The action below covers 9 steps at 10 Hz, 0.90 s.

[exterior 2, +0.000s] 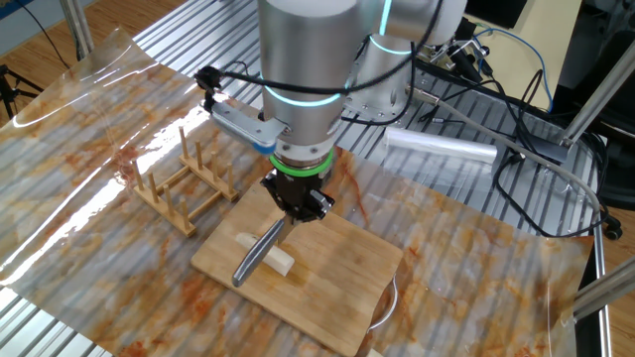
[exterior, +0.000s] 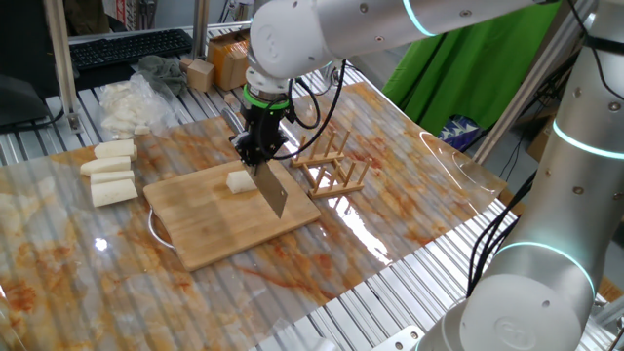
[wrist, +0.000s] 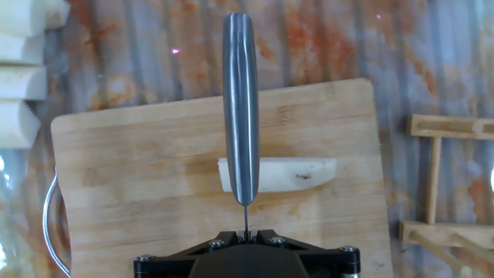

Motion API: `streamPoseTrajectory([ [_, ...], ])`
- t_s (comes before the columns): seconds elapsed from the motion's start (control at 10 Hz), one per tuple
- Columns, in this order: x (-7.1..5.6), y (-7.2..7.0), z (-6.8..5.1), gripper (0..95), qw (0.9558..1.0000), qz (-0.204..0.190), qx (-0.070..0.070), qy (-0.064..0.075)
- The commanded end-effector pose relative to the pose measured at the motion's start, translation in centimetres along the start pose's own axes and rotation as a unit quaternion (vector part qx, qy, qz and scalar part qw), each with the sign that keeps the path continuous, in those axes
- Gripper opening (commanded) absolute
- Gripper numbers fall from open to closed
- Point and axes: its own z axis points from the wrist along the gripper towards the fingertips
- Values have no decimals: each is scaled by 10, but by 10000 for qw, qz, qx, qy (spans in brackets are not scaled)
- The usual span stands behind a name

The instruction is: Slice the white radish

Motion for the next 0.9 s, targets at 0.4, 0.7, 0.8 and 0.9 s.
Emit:
streamPoseTrajectory([
  [0.4, 1, 2, -1, 0, 9981, 360, -470, 142],
  [0.7, -3, 30, 2, 0, 9983, 434, -360, 154],
  [0.8, -5, 40, 5, 0, 9988, 368, -308, 116],
  [0.9, -7, 45, 8, 0, 9993, 279, -217, 81],
])
